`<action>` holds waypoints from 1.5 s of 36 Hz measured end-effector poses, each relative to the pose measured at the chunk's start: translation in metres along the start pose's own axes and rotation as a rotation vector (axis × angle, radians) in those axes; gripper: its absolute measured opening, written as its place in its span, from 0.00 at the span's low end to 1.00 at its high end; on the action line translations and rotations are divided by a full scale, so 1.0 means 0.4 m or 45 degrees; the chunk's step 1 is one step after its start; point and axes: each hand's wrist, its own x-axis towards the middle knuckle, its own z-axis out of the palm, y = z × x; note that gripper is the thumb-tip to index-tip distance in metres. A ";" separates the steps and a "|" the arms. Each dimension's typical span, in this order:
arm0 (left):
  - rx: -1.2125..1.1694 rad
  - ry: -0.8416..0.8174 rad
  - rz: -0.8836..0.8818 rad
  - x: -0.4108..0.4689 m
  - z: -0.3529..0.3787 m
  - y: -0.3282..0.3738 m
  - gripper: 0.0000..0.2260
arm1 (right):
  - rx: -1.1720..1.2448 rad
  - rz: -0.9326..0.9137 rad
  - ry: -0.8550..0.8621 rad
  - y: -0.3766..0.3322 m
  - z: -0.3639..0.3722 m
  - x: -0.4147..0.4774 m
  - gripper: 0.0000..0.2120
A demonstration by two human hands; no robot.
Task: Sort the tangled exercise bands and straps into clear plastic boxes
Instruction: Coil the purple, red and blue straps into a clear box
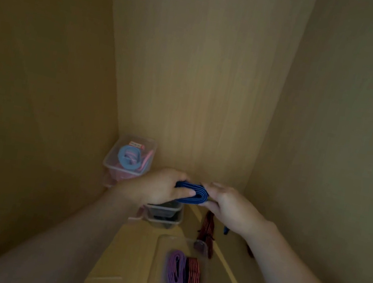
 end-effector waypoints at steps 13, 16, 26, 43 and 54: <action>-0.217 0.101 -0.084 0.008 0.041 0.016 0.14 | 0.063 0.105 0.043 0.003 -0.009 0.007 0.16; -0.341 0.234 -0.119 0.013 0.065 0.017 0.14 | 0.067 0.167 0.098 0.000 -0.005 0.012 0.16; -0.562 0.495 -0.230 0.034 0.117 0.033 0.20 | 0.094 0.321 0.065 -0.026 0.017 0.029 0.32; -1.498 0.478 -0.326 0.023 0.166 0.033 0.14 | 0.531 0.270 -0.075 -0.040 0.069 -0.017 0.40; -1.754 0.420 -0.188 -0.035 0.218 0.001 0.16 | 0.421 0.322 -0.100 -0.048 0.124 -0.066 0.44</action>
